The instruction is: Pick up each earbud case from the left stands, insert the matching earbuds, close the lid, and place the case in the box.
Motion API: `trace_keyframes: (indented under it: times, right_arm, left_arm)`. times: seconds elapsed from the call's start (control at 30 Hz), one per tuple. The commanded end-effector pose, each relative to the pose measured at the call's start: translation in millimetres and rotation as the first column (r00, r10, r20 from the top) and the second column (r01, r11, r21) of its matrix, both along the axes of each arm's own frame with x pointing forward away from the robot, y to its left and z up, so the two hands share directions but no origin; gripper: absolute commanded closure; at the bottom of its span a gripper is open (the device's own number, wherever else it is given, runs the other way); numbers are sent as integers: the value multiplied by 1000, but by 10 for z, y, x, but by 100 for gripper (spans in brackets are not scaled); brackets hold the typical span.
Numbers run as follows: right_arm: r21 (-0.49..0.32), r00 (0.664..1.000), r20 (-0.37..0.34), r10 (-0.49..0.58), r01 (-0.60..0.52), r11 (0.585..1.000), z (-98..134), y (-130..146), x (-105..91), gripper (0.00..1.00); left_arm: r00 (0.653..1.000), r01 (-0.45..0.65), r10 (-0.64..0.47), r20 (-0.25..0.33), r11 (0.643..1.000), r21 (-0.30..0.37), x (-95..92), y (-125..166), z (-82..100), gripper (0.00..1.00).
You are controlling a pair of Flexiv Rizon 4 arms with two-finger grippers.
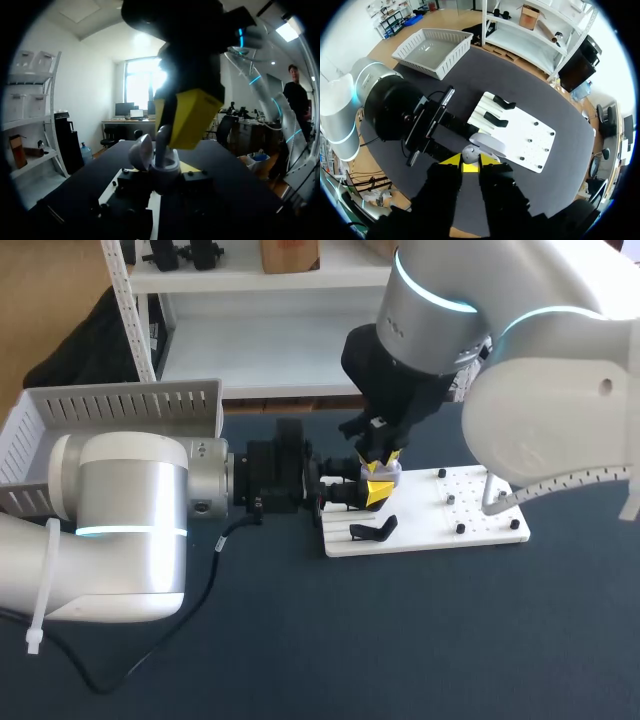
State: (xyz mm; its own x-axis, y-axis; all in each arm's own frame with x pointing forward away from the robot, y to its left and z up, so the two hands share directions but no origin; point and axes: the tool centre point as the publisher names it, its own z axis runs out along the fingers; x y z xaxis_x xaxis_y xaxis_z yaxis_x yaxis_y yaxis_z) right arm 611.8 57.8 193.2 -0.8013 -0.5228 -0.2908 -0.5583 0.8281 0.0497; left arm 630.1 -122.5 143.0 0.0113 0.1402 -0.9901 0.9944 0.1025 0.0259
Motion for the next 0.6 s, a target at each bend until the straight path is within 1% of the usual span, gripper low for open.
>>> trace_keyframes:
  times: [0.03, 0.6]
  right_arm:
    - [0, 1000, -4, 3, -3, 1000, -14, 17, 10, 100]
    - [-14, 1000, -20, 11, -12, 1000, -63, 40, -7, 100]
  left_arm:
    - [1000, -2, 2, 3, 1000, -5, -7, 1, -12, 100]
    - [1000, -2, 2, 3, 1000, -5, -7, 1, -12, 100]
